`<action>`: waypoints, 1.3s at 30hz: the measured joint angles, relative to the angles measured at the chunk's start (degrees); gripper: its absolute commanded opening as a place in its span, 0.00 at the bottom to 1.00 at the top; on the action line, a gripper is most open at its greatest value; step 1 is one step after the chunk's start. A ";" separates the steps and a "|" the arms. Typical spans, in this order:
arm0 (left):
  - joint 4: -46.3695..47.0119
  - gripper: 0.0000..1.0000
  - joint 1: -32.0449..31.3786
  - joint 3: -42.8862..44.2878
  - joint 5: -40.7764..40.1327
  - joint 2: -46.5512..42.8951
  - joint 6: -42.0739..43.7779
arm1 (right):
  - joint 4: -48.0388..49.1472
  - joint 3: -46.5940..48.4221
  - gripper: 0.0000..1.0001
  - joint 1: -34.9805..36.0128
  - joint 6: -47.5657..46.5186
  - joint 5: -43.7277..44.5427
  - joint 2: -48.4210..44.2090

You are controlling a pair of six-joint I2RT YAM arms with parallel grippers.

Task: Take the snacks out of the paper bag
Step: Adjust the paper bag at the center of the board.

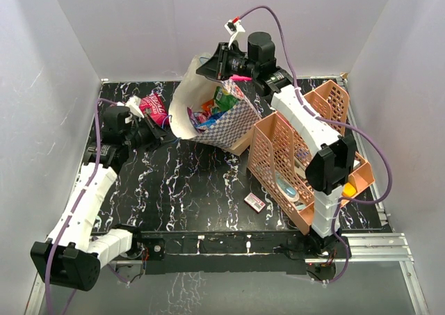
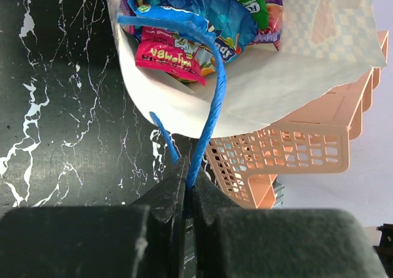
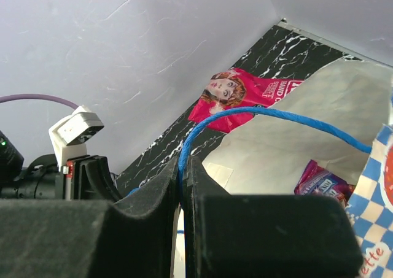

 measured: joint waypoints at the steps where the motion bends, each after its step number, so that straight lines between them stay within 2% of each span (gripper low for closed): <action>1: -0.04 0.00 0.00 -0.02 -0.15 0.00 0.02 | 0.02 -0.74 0.08 0.11 -0.11 0.52 -0.87; 6: 0.85 0.00 0.00 -0.92 -0.26 0.11 -0.07 | 0.35 -1.49 0.08 -0.68 -1.86 1.95 -4.79; 11: 2.64 0.00 -0.39 -6.43 -0.11 0.11 -0.74 | 0.76 2.56 0.08 -0.96 -5.73 1.11 -5.29; 16: 4.57 0.00 -2.99 -12.39 1.07 0.96 -2.67 | -1.68 10.45 0.08 -2.43 -9.53 -1.33 -1.25; 19: 6.58 0.00 -6.32 -12.85 1.73 2.73 -3.82 | -2.12 15.96 0.08 -5.53 -9.75 -3.23 3.13; 27: 14.45 0.00 -15.34 -6.32 1.11 9.31 -5.62 | -1.64 22.25 0.08 -14.62 -8.96 -8.92 9.79; 39: 16.55 0.00 -21.00 1.92 -0.42 18.27 -5.42 | 3.89 25.38 0.08 -14.91 -5.60 -12.48 12.85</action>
